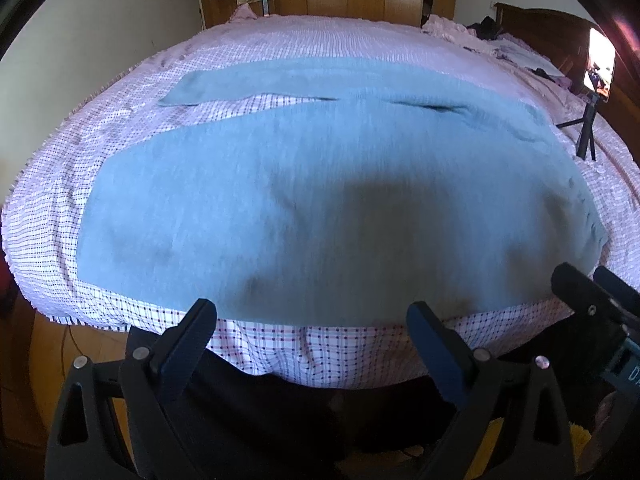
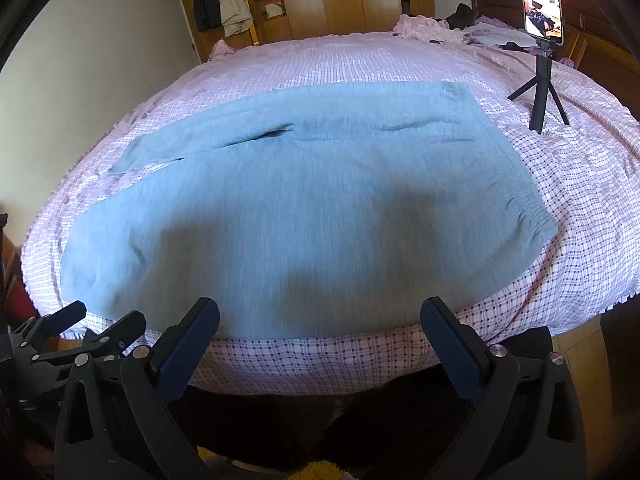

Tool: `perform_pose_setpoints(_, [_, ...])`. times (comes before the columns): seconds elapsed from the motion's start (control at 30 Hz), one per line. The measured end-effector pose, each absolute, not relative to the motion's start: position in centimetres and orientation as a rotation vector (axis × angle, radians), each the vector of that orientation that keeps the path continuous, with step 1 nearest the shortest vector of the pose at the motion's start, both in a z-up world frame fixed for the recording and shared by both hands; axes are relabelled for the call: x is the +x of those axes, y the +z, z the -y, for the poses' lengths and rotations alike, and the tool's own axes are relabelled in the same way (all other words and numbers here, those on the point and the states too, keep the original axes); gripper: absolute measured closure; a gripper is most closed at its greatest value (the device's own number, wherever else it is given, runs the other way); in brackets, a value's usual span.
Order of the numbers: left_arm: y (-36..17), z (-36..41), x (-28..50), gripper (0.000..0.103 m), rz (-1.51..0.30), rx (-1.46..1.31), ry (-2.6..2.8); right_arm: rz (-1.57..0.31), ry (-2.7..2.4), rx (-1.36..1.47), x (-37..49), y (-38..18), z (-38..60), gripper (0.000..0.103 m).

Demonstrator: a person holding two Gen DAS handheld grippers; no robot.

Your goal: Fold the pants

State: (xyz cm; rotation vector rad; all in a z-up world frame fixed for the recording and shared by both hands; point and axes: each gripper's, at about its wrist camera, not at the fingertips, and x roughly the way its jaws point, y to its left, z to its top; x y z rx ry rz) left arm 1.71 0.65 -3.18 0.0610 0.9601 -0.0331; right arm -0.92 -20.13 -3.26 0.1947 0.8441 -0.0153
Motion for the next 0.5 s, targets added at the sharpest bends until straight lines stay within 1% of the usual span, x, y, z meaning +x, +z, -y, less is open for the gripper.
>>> perform_pose_setpoints(0.27, [-4.0,-1.2,2.1,0.005,-1.006,0.054,-0.016,-0.871,-0.002,0.207,-0.4,-3.8,20.3,0.006])
perform_pose_setpoints(0.5, [-2.5,-2.6,3.7,0.005,-1.024,0.055,-0.022,-0.868,0.049,0.157,0.5,-2.8,20.7,0.006])
